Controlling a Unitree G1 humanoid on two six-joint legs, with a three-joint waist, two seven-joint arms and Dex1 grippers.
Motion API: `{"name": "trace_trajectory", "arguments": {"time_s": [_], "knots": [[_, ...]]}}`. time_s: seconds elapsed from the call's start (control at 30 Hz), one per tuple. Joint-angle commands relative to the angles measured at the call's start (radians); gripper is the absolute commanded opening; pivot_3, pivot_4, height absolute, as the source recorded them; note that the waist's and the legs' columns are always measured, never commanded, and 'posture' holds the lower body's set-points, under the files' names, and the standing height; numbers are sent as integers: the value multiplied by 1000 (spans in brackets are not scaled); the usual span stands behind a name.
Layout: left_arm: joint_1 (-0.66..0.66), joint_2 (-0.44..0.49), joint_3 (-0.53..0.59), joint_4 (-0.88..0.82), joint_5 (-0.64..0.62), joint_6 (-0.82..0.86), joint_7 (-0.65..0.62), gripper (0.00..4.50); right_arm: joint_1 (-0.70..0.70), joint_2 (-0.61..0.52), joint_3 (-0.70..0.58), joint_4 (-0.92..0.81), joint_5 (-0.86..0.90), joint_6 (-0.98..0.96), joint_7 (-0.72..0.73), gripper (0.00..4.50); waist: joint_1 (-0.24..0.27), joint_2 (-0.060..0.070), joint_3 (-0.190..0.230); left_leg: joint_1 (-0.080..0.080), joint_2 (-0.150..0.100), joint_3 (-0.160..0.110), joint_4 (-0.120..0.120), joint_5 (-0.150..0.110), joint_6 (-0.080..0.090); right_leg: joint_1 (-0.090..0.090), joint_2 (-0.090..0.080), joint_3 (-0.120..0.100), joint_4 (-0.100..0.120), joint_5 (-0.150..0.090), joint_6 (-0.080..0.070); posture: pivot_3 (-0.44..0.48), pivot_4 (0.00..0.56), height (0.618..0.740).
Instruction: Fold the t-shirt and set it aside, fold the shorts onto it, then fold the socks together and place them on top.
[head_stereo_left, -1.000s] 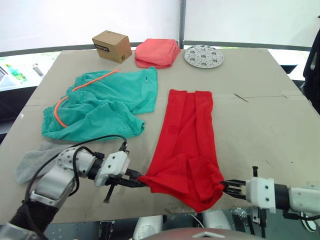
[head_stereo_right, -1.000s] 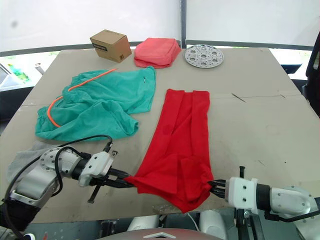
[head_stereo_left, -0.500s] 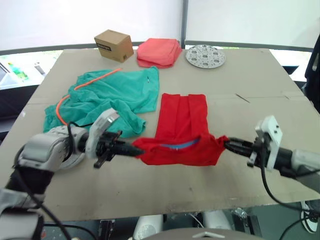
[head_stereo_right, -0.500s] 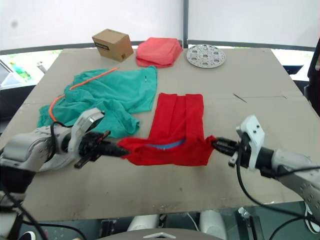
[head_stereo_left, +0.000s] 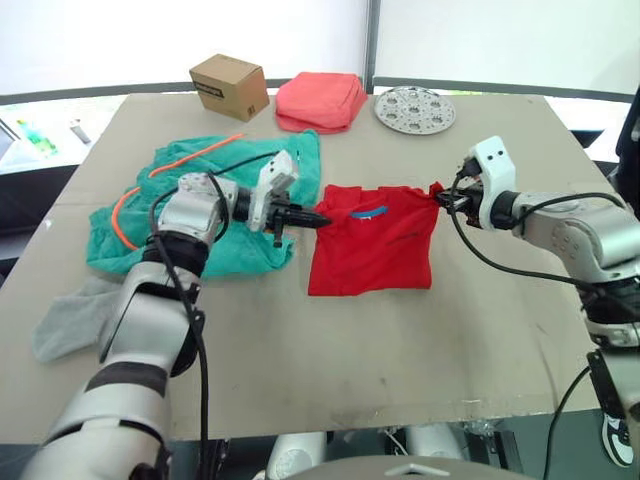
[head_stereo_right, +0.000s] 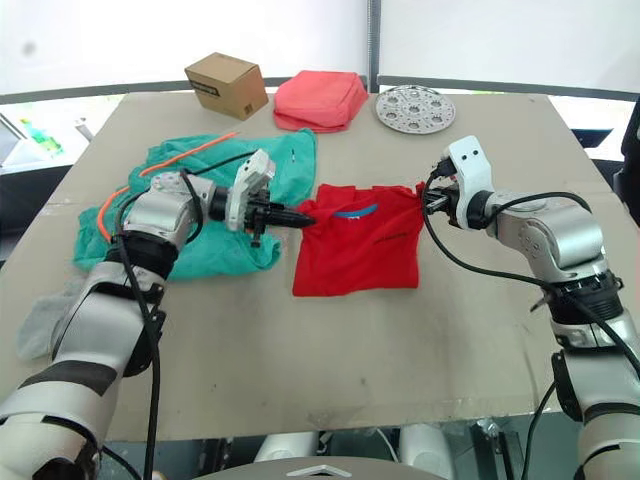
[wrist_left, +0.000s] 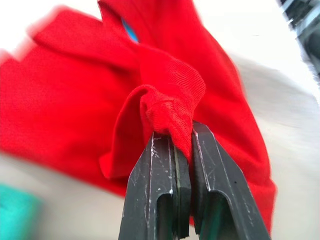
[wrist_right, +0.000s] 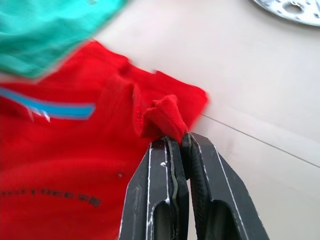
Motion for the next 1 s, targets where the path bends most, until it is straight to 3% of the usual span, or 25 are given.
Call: {"name": "trace_trajectory", "arguments": {"time_s": [0.03, 0.2, 0.3, 0.47, 0.63, 0.9, 1.0], "knots": [[-91, -27, 80, 85, -18, -63, -56, 0, -59, -11, -12, 61, -54, -28, 81, 91, -4, 0, 0, 0, 0, 0, 0, 0, 0, 0, 0, 0, 0, 0, 0, 0, 150, 740], [-179, -64, 159, 210, -29, -57, -116, 0, -138, 48, -94, 167, -20, -44, 187, 91, -21, 0, 0, -1, 0, -1, 0, 0, 0, -1, 0, -1, 1, 1, 2, 0, 150, 740], [-223, -100, 180, 315, 20, -107, -1, 0, -199, 81, -118, 265, -22, -73, 261, 91, -24, 1, 0, 1, 0, -1, 0, 0, 0, 0, 0, 0, 2, 2, 3, 0, 150, 740], [-225, -137, 144, 427, 158, -106, 180, 0, -322, 151, -94, 568, -120, -179, 327, 91, -28, 1, 0, 2, 0, -3, 0, 0, 0, 0, 0, 2, 7, 3, 5, 0, 150, 740], [-184, -145, 121, 468, 275, -110, 443, 0, -411, 218, -86, 966, -280, -380, 226, 91, -26, 1, 0, 2, -1, -3, 0, 0, 0, -2, 0, 2, 11, 3, 5, 0, 150, 740], [-188, -131, 190, 469, 283, -112, 491, 0, -471, 262, -135, 1125, -352, -511, 223, 91, -34, 1, 1, 1, -1, -2, 0, 0, 0, -5, -1, 4, 13, 3, 5, 0, 150, 740], [-211, -117, 312, 463, 183, -47, 455, 1284, -462, 249, -142, 1097, -370, -549, 268, 1178, -40, 1, 1, 1, -1, -3, 0, 0, 0, -5, -1, 4, 13, 3, 5, 0, 150, 740]]}}
